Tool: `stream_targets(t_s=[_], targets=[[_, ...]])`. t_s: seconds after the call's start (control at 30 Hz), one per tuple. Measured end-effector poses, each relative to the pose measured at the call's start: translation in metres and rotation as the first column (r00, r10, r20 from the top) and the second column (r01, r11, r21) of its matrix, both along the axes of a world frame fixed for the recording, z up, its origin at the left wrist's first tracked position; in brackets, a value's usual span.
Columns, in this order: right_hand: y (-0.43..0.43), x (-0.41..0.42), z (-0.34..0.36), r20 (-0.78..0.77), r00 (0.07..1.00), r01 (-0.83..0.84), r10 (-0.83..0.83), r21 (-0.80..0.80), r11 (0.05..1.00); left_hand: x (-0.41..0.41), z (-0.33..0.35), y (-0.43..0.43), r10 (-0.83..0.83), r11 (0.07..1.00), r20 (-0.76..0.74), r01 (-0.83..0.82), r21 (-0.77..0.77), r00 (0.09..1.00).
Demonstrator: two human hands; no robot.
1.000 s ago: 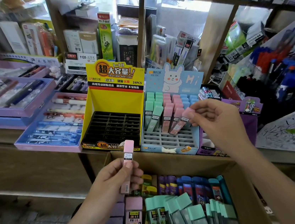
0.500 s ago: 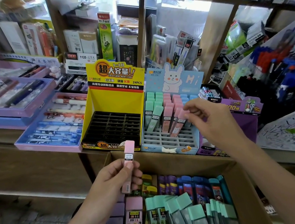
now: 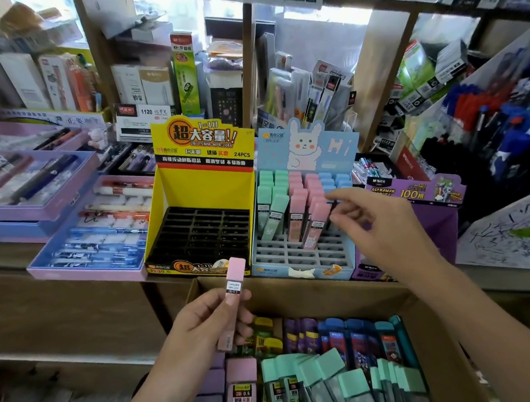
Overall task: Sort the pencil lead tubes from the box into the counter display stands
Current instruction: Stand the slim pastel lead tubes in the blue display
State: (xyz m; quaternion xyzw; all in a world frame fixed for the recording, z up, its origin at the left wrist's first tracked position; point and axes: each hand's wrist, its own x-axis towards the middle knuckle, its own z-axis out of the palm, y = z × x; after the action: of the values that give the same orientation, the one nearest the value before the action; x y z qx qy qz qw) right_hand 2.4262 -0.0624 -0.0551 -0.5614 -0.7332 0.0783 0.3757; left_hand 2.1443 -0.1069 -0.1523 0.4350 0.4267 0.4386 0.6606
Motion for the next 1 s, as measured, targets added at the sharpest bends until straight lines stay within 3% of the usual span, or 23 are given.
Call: stream_targets(t_s=[0.17,0.4,0.53,0.7,1.0], targets=[[-0.035,0.013,-0.015,-0.285,0.956,0.03,-0.066,-0.126,0.992,0.003,0.005,0.0,0.046,0.994,-0.057,-0.04,0.104,0.997],[-0.073,0.037,-0.064,-0.371,0.91,0.011,-0.182,-0.418,0.908,0.014,0.028,0.011,0.07,0.976,-0.114,-0.045,0.212,0.991],[-0.073,0.051,-0.095,-0.318,0.922,0.01,-0.222,-0.554,0.833,0.028,0.044,0.019,0.075,0.958,-0.206,-0.014,0.285,0.976],[-0.067,0.054,-0.126,0.021,1.0,0.031,-0.023,-0.776,0.63,0.049,0.059,0.032,0.096,0.915,-0.308,0.037,0.401,0.947],[-0.068,0.059,-0.132,0.022,1.0,0.016,0.002,-0.776,0.631,0.08,0.06,0.062,0.293,0.881,-0.35,-0.109,0.46,0.89]])
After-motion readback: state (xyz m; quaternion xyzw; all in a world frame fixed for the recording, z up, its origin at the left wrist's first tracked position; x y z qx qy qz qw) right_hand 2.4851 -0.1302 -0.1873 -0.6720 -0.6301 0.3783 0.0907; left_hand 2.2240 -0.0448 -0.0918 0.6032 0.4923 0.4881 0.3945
